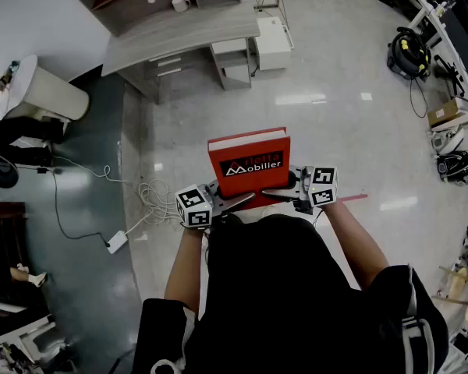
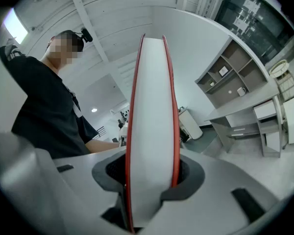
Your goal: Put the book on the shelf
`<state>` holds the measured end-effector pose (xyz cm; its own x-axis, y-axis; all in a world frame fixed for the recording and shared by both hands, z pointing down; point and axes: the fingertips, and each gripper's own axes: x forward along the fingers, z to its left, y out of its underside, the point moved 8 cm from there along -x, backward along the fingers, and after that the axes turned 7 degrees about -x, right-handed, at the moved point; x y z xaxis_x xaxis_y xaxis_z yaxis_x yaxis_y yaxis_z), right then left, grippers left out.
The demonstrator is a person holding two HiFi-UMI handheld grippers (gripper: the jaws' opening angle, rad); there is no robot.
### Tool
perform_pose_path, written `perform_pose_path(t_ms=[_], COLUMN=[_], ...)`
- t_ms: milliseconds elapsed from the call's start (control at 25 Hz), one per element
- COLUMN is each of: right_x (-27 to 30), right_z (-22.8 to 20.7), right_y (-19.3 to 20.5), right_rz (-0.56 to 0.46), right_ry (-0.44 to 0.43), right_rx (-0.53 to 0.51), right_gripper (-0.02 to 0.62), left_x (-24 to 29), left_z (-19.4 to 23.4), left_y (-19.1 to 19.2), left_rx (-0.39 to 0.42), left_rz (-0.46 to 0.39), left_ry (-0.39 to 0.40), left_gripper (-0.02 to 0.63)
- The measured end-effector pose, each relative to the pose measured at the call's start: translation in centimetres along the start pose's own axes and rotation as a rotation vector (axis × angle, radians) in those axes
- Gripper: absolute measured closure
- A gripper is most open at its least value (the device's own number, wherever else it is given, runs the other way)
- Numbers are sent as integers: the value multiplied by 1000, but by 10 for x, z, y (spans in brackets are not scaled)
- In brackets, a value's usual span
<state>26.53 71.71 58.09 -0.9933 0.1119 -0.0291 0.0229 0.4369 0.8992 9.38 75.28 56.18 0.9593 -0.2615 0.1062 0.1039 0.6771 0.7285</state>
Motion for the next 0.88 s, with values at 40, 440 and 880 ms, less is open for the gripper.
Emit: perform_pose_path(t_ms=[40,440,880], right_x=[0,-3,2], right_z=[0,-5,-73], right_y=[0,2,-21], right_rz=[-2,-4,-41], right_ry=[1,-15,75], right_rx=[-3,25,20], right_gripper=[433,428,425], left_x=[0,4,11], left_z=[0,2,71], left_y=[0,3,-45], left_rx=[4,-7,3], left_rz=[1,-11,0], left_ry=[-1,-19,38], left_gripper=[446,446,446])
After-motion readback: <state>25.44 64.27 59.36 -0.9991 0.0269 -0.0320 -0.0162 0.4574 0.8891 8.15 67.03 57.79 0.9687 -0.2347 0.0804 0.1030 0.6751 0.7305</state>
